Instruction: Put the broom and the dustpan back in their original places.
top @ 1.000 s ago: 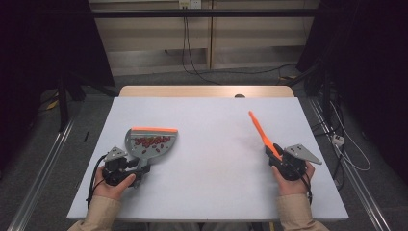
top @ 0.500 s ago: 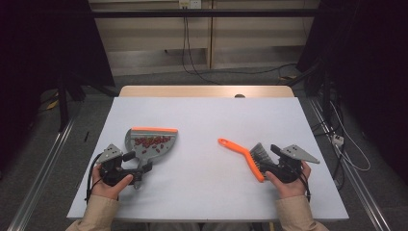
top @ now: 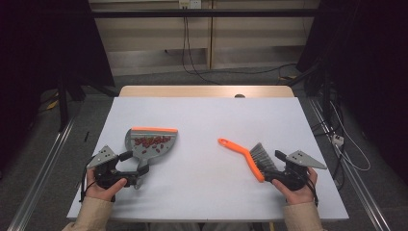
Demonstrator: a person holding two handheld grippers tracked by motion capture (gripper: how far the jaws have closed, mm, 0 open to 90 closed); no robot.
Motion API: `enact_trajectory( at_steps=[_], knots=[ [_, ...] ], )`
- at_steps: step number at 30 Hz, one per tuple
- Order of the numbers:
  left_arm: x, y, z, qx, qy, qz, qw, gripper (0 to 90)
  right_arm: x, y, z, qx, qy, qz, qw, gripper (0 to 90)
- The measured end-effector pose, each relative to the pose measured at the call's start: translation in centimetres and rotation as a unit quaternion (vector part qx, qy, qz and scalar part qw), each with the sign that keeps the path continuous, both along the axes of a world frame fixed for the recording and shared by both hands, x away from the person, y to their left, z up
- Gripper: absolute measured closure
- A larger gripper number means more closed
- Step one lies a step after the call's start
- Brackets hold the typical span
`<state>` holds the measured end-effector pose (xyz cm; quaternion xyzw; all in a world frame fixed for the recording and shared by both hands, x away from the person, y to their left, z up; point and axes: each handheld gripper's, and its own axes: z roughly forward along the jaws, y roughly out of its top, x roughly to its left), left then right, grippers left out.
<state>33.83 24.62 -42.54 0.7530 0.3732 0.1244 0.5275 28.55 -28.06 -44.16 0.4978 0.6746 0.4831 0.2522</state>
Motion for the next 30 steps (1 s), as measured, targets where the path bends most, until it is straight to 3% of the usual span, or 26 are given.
enact_trajectory(
  at_steps=[14,30],
  knots=[
    [-0.4,0.5,-0.5,0.005,-0.002,-0.020,0.9998,8.2,-0.7,-1.1,-0.4,-0.006,0.007,0.011,0.9999,17.1],
    [-1.1,1.8,-0.8,0.001,-0.005,-0.020,0.9998,7.8,-1.2,-1.1,-0.4,-0.016,0.008,0.017,0.9997,17.1]
  ],
)
